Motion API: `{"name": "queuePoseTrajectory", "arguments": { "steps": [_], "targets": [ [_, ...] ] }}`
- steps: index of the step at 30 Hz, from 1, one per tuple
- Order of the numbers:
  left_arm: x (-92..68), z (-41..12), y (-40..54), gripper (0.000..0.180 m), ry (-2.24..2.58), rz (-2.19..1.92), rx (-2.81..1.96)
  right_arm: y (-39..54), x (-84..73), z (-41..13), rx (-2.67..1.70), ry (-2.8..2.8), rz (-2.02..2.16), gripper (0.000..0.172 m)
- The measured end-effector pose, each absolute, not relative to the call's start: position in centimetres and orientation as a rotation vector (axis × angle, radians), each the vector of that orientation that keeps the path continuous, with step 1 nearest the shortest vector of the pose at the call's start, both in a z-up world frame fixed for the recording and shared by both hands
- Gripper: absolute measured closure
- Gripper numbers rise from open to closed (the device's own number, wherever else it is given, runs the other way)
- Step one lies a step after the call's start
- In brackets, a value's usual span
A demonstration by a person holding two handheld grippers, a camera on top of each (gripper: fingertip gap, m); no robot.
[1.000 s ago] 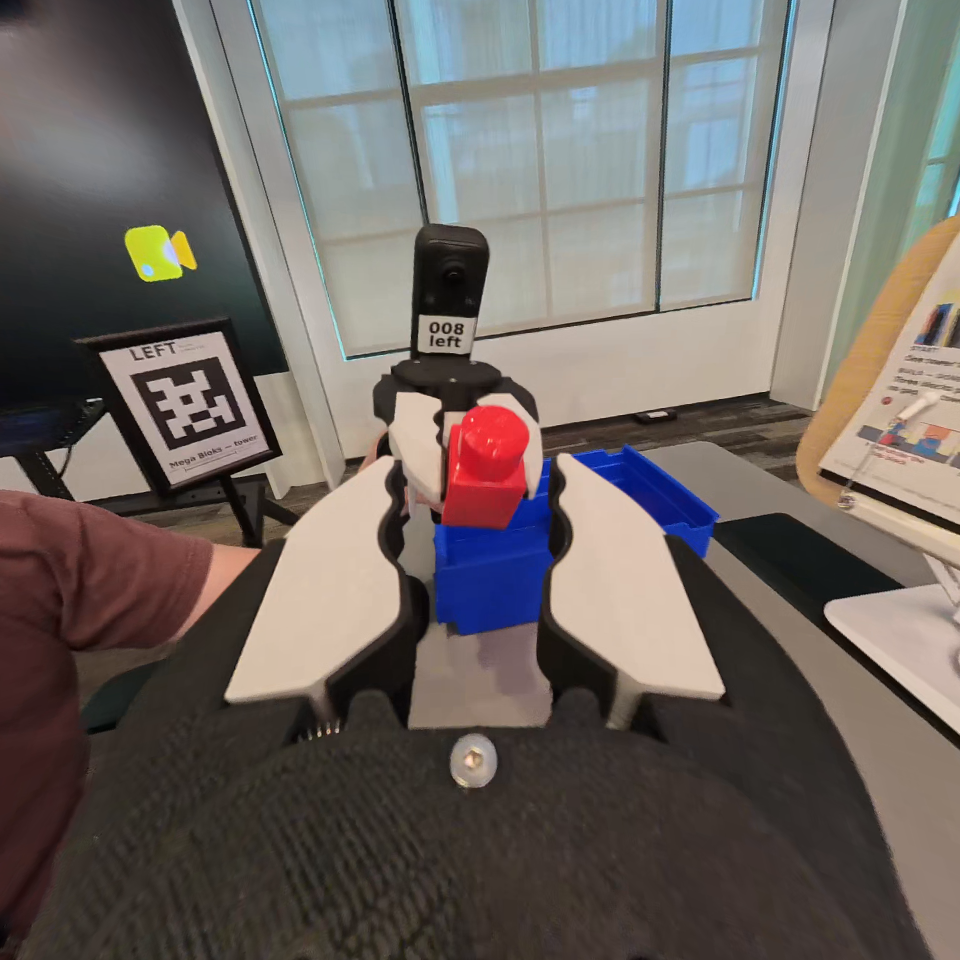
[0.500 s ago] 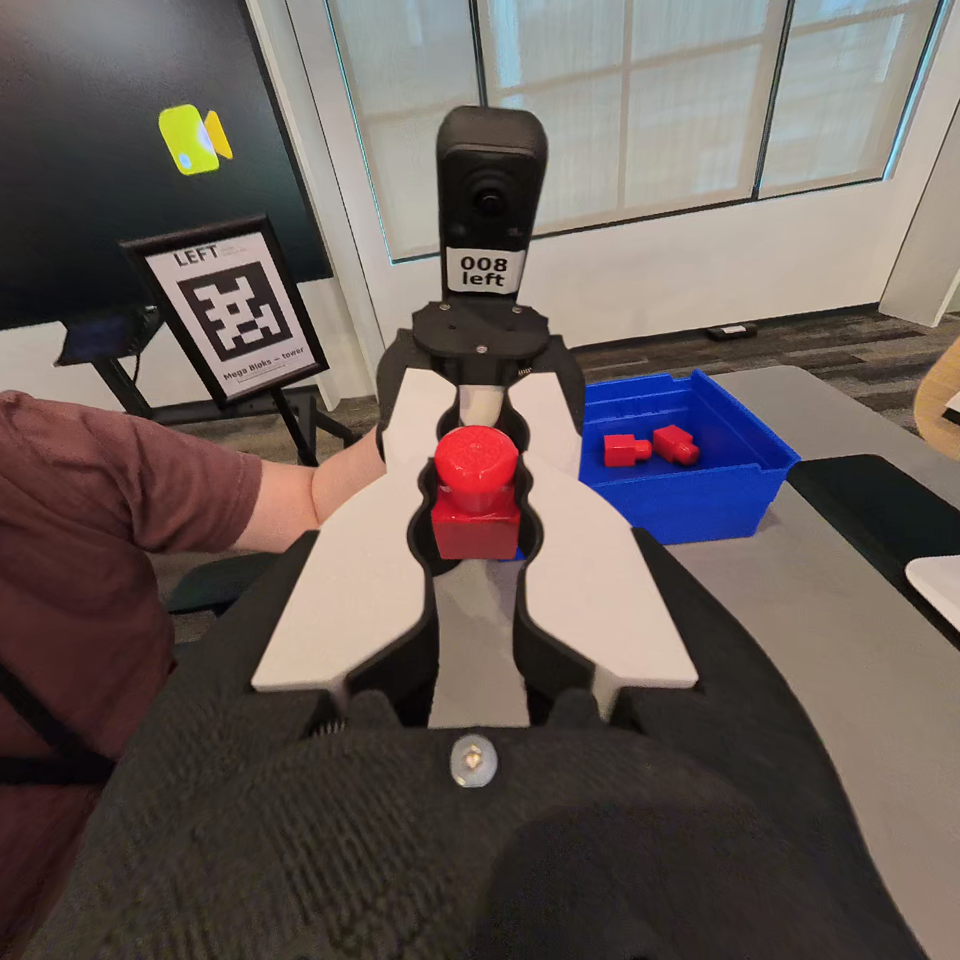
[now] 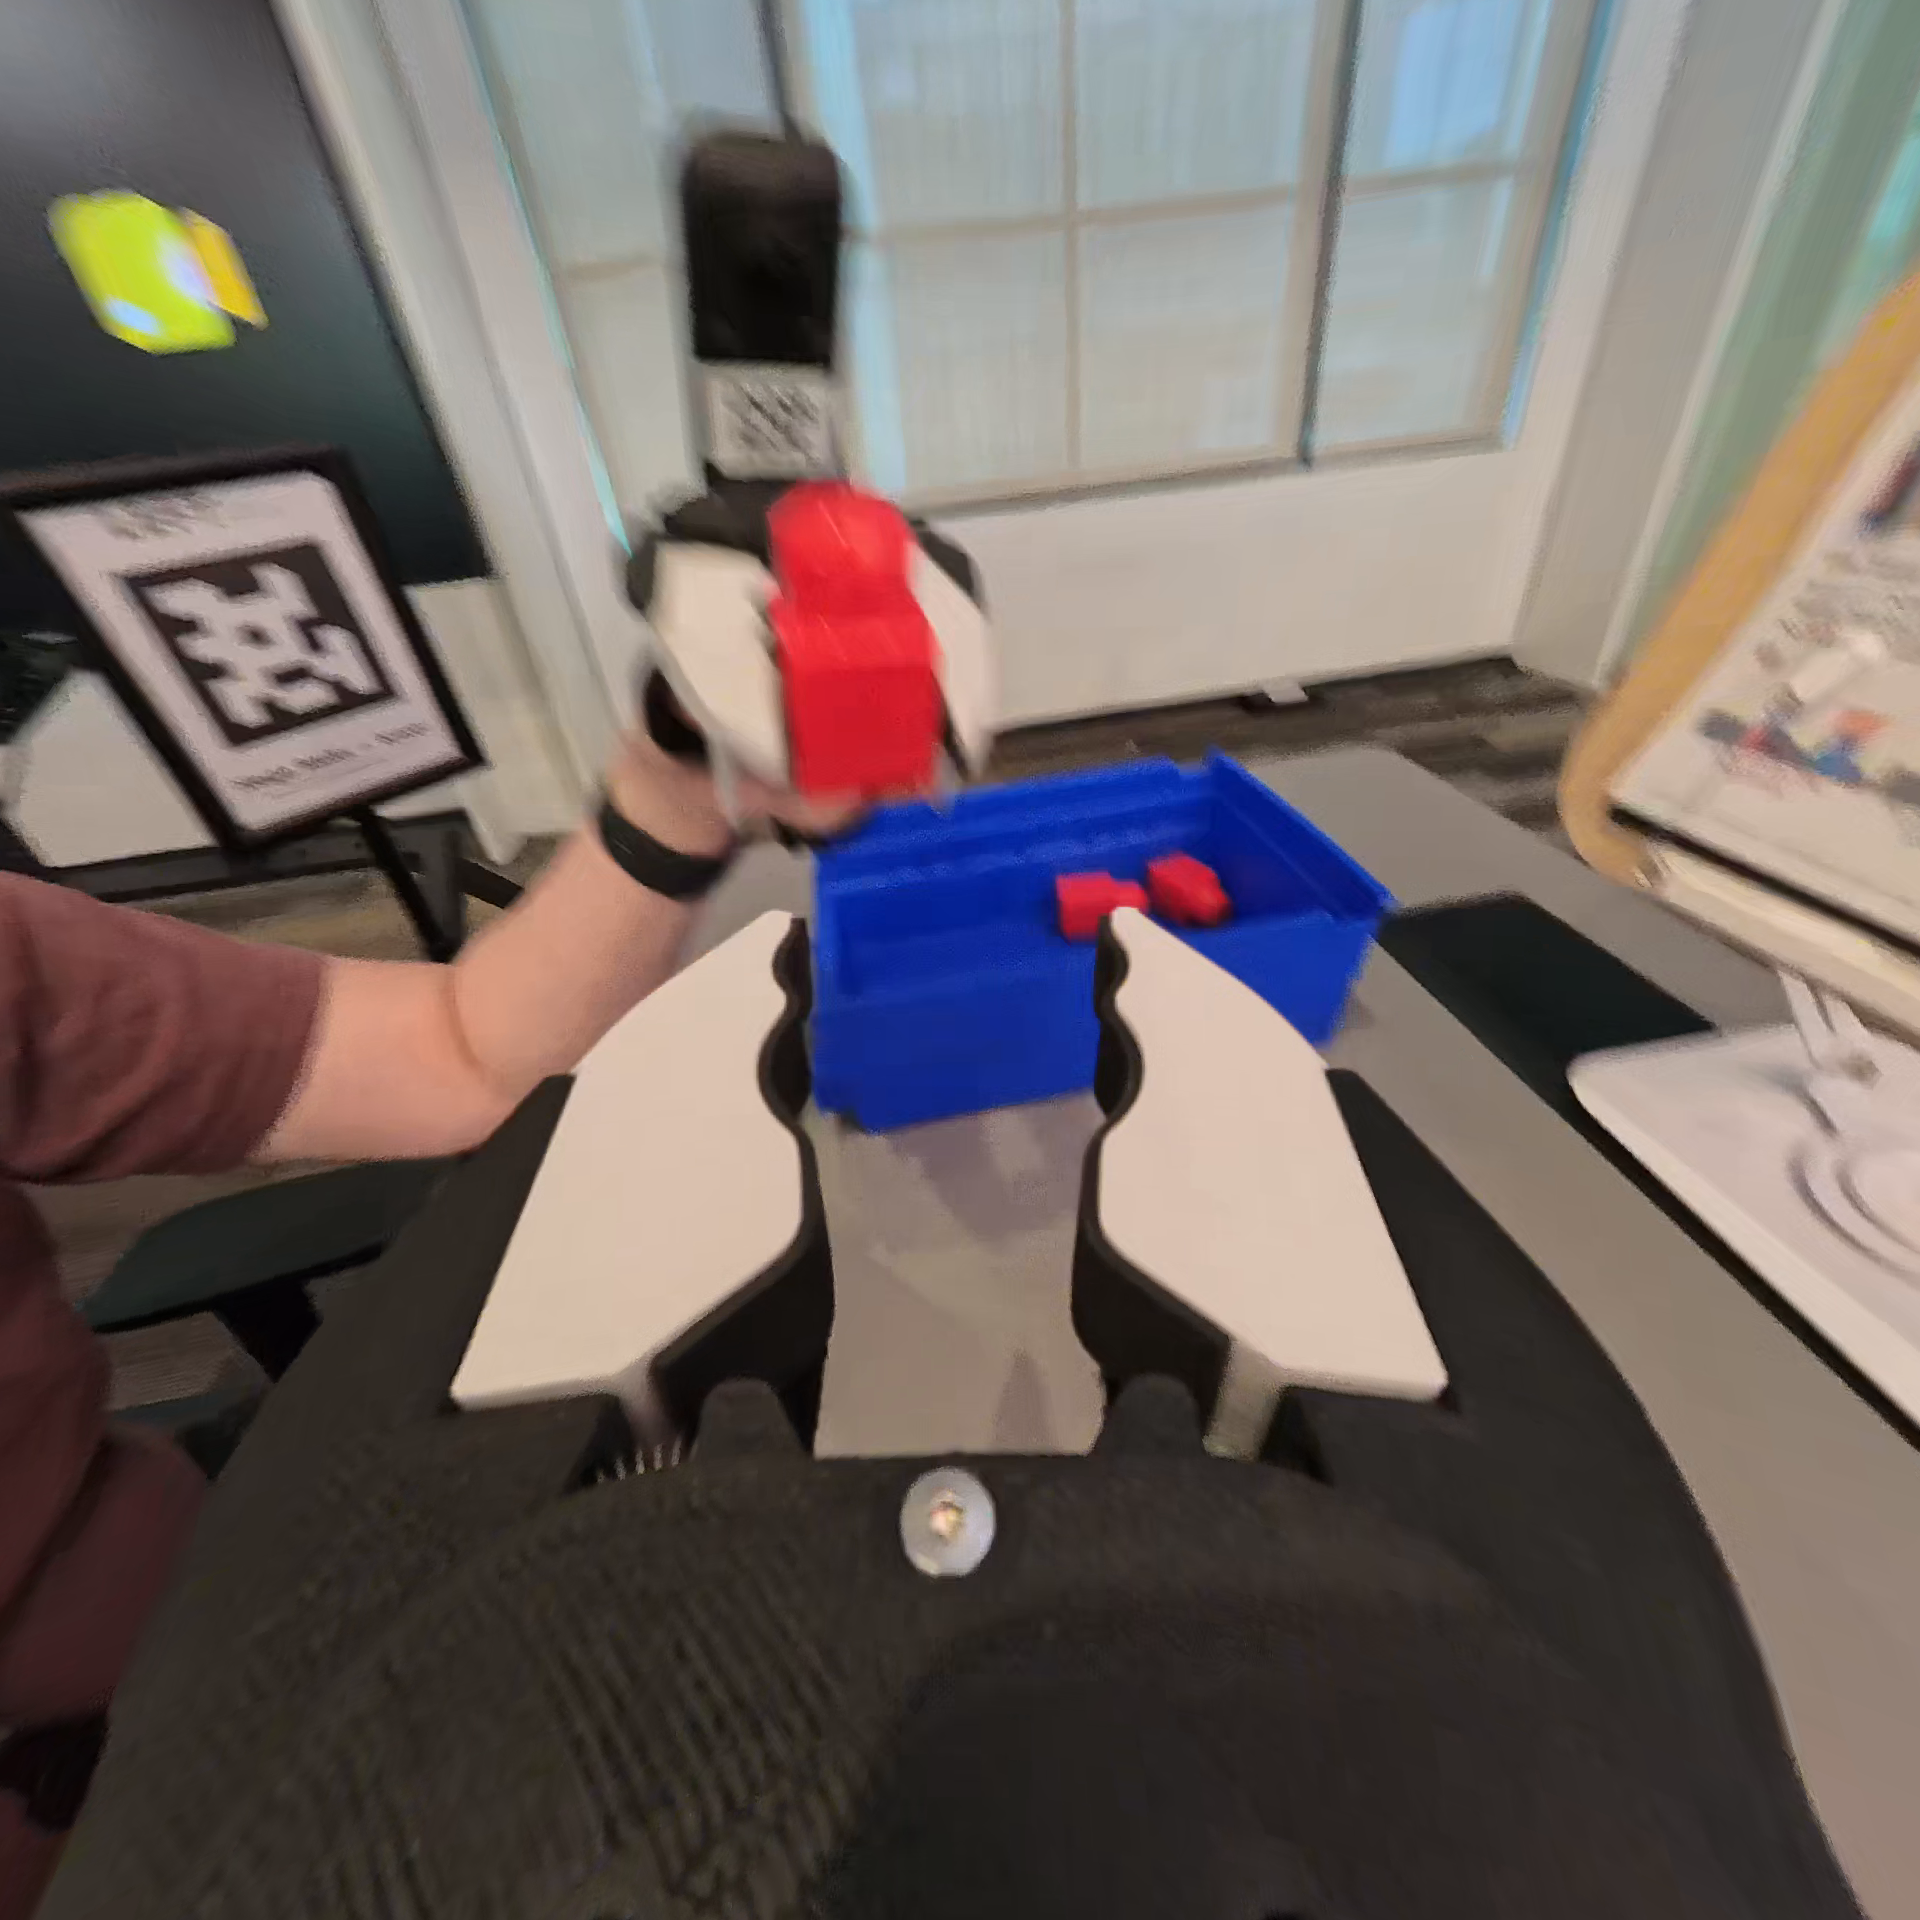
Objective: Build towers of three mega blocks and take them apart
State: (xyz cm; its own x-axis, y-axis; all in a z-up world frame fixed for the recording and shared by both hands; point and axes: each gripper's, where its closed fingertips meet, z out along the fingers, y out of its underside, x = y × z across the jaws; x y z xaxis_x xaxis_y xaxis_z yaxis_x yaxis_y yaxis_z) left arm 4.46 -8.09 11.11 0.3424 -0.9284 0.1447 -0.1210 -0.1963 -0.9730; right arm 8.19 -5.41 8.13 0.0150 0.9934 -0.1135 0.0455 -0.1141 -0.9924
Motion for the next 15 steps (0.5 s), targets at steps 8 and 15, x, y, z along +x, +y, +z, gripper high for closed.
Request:
{"name": "queuePoseTrajectory", "arguments": {
  "steps": [8,15],
  "targets": [
    [-3.2,16.6,-9.1,0.144,0.765,-0.886,-1.432,-1.0,6.3,-9.4,-1.875,-1.373,0.864,0.116],
    [-2.6,16.7,-9.5,0.144,0.784,-0.904,-1.419,-0.3,5.9,-13.1,-1.939,-1.389,0.735,0.119]
  ]
}}
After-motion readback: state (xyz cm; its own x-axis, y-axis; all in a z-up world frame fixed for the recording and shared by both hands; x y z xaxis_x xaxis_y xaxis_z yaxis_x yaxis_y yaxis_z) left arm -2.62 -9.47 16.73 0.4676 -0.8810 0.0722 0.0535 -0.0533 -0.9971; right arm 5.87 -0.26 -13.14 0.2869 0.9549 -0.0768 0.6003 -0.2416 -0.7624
